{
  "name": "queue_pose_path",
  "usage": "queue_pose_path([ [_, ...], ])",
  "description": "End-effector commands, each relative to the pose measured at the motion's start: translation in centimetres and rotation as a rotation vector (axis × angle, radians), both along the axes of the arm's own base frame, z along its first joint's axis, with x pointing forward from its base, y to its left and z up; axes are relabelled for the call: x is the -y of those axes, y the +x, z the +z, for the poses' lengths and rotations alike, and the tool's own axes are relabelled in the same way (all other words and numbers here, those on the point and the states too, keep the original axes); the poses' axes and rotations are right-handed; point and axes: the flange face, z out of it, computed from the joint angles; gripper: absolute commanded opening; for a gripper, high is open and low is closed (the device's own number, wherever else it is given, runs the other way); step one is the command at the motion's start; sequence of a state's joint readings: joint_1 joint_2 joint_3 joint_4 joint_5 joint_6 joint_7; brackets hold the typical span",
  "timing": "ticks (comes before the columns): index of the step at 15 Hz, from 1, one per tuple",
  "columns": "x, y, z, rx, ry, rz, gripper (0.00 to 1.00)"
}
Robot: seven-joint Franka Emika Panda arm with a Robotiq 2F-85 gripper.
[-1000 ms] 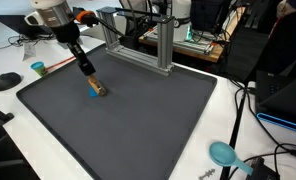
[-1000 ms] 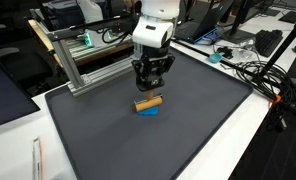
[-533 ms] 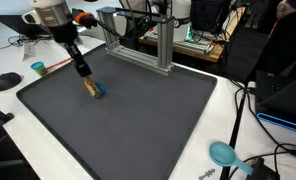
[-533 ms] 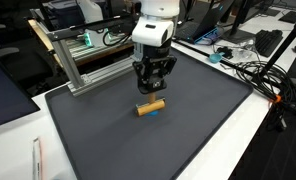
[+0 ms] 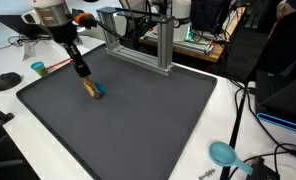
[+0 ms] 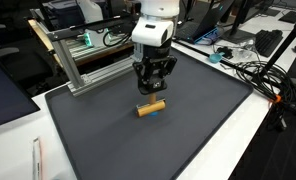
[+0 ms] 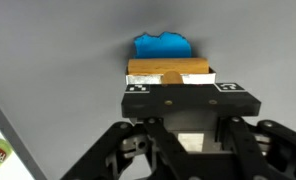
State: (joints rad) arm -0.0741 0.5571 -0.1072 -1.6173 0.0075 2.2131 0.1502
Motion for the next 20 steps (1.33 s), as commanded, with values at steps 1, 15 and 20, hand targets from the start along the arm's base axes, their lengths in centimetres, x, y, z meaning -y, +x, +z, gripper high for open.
queue_pose_path([
  [1, 0.34, 0.09, -3.31, 0.006, -0.006, -0.016, 0.22],
  [15, 0.27, 0.04, -3.55, -0.017, -0.007, -0.007, 0.22],
  [20, 0.01, -0.24, -3.93, -0.061, 0.012, 0.011, 0.22],
])
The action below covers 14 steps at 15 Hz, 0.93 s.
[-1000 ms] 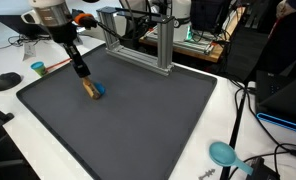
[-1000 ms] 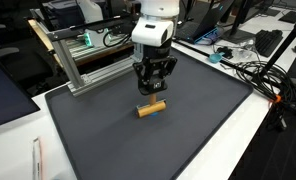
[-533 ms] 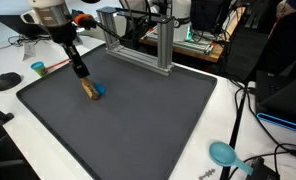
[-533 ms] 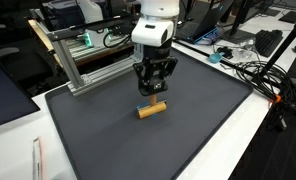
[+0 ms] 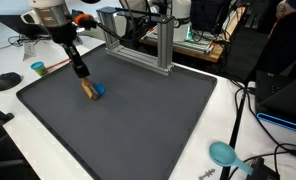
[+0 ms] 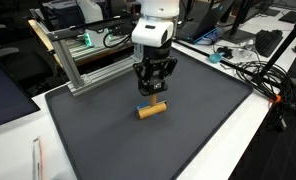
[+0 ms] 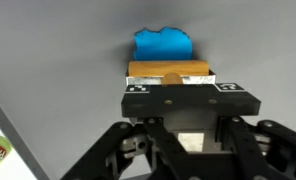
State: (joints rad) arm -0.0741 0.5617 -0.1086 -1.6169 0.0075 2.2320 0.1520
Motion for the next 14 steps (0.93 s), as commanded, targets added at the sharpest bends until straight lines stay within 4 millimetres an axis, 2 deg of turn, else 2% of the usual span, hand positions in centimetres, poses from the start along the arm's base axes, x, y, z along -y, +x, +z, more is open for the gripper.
queue_pose_path([
  [1, -0.15, -0.46, -3.87, -0.083, 0.017, 0.017, 0.22],
  [14, -0.40, -0.47, -4.51, -0.180, 0.045, 0.082, 0.22],
])
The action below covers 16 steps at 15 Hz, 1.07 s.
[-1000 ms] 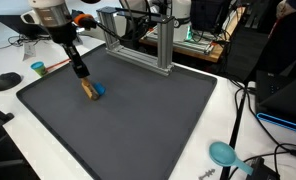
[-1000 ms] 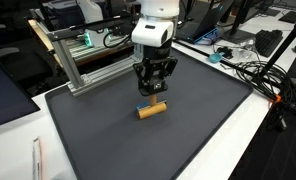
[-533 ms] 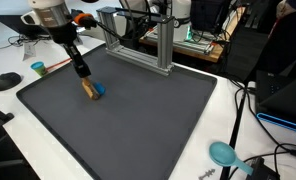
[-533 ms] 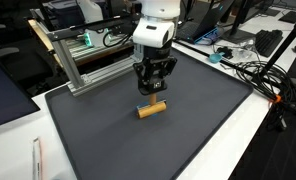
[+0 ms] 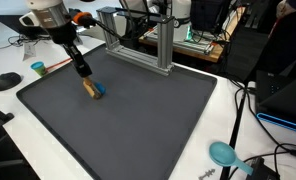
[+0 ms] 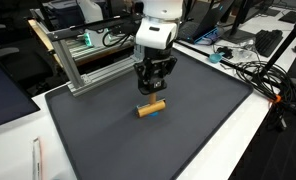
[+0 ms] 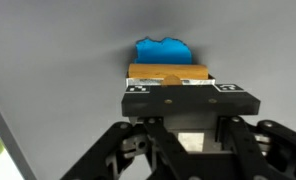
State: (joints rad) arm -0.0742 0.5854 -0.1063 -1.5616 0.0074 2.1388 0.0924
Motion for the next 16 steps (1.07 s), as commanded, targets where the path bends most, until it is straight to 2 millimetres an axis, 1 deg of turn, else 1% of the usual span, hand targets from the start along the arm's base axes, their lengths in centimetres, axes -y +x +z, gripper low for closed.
queue_pose_path([
  [1, -0.2, -0.8, -4.6, -0.123, 0.034, 0.025, 0.22],
  [5, -0.2, -0.9, -4.6, -0.154, 0.038, 0.034, 0.22],
  [10, -0.4, -1.4, -4.9, -0.213, 0.046, 0.035, 0.22],
  [12, -0.4, -2.0, -5.3, -0.251, 0.050, 0.034, 0.22],
  [16, -0.5, -3.0, -3.4, -0.251, 0.042, 0.029, 0.22],
])
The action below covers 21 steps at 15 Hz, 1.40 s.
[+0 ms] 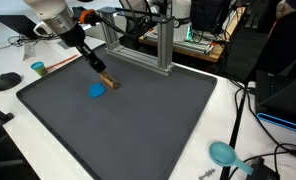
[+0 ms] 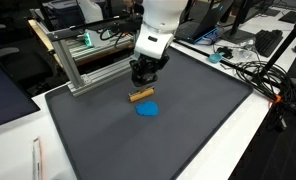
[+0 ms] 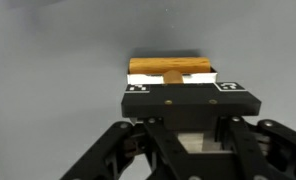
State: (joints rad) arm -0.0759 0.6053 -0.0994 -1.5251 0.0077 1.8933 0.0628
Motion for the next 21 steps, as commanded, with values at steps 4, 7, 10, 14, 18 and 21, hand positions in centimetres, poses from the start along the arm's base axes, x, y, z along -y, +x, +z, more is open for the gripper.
queue_pose_path([
  [4, -0.5, -3.3, 0.5, 0.012, -0.032, 0.009, 0.22],
  [7, -1.3, -5.8, 2.6, 0.093, -0.051, 0.032, 0.22],
  [10, -2.3, -8.4, 4.3, 0.173, -0.072, 0.076, 0.22],
  [14, -3.6, -11.8, 6.8, 0.221, -0.058, 0.128, 0.22],
  [18, -5.0, -14.5, 9.4, 0.238, -0.042, 0.156, 0.22],
  [21, -6.3, -16.2, 11.3, 0.258, -0.044, 0.170, 0.22],
])
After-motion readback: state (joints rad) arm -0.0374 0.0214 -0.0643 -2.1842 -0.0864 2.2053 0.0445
